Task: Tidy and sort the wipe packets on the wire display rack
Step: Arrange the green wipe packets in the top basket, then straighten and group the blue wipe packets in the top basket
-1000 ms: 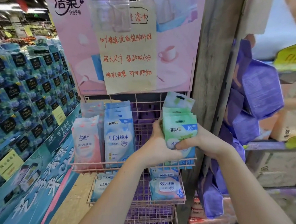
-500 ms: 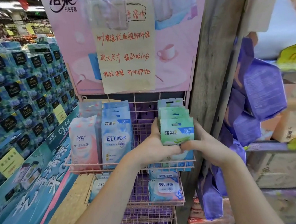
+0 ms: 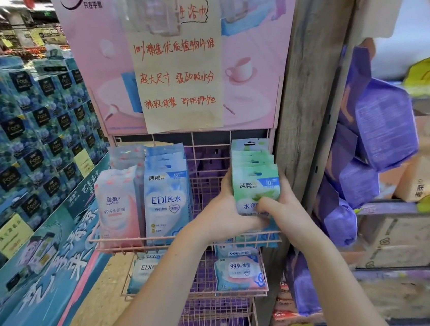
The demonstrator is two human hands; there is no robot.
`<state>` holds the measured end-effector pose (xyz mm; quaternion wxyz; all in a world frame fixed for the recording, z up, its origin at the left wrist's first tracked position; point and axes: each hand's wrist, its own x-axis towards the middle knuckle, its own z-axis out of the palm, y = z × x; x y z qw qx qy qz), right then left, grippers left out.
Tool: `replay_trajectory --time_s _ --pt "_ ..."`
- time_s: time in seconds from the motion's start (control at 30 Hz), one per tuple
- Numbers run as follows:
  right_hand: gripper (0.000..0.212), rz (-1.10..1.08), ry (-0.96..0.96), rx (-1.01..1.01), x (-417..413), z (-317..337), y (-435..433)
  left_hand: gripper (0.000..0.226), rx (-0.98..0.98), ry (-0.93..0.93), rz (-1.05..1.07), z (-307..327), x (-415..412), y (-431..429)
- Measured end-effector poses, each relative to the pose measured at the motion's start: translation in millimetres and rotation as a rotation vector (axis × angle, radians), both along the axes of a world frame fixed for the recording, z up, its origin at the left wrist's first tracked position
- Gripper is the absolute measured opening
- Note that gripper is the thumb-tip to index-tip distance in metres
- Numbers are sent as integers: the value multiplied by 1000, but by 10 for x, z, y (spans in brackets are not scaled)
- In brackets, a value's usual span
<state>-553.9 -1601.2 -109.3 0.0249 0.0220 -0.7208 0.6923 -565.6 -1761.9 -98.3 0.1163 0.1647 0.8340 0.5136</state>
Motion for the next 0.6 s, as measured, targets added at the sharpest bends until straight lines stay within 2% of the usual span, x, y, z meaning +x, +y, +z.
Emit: replay_trajectory --time_s 0.3,0.4,0.47,0.53,0.6 --pt "76 -9 -7 -5 81 45 6 121 -129 83 110 97 122 -31" --pt "84 -177 78 41 202 201 -43 124 -205 217 151 225 325 -72" --pt "80 -394 275 87 333 376 -191 108 -209 319 209 295 487 -192" --pt "64 -511 522 101 494 570 -403 76 -160 456 341 354 633 -352" --pt "51 -426 663 60 566 681 -698 50 -126 532 514 348 688 -586"
